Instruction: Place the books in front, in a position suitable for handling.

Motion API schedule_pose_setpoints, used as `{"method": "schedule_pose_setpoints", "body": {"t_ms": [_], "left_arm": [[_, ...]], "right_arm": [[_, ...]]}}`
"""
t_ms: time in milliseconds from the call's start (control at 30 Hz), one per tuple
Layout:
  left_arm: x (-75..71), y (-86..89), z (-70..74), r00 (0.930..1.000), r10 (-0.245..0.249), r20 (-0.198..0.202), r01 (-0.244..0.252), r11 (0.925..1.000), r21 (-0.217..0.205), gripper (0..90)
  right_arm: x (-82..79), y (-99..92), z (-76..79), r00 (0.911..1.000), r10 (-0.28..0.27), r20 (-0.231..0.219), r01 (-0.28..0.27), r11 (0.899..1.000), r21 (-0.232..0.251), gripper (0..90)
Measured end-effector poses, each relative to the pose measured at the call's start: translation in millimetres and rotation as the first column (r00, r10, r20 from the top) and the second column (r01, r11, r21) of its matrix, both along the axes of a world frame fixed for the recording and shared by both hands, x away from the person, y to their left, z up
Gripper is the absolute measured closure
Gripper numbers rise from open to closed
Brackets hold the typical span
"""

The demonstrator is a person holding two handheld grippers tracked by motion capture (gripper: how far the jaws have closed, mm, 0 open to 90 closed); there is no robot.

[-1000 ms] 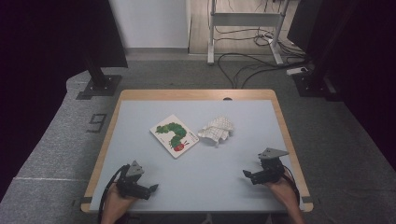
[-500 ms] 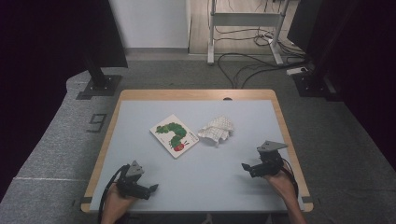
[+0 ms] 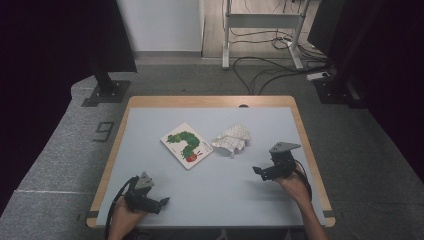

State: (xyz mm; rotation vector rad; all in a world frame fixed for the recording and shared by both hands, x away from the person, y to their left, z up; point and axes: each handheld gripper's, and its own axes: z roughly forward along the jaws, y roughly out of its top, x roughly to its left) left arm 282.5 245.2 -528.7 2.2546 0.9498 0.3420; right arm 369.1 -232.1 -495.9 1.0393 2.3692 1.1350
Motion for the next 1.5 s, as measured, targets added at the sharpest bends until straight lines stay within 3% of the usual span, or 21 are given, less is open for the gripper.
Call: {"method": "schedule_pose_setpoints", "body": {"t_ms": [467, 733, 1500], "left_arm": [[0.0, 0.0, 0.0, 1.0, 0.0, 0.0, 0.0, 1.0, 0.0, 0.0], [0.0, 0.0, 0.0, 1.0, 0.0, 0.0, 0.0, 1.0, -0.001, 0.0], [0.1, 0.0, -0.1, 1.0, 0.0, 0.0, 0.0, 1.0, -0.001, 0.0]], "right_arm": [[25.0, 20.7, 4.7, 0.9999, 0.01, 0.004, -0.01, 1.0, 0.004, 0.0], [37.6, 32.9, 2.8, 0.9998, 0.013, -0.017, -0.013, 1.0, 0.012, 0.8], [82.4, 62.7, 6.5, 0.9997, -0.01, -0.02, 0.01, 1.0, -0.01, 0.0]]}}
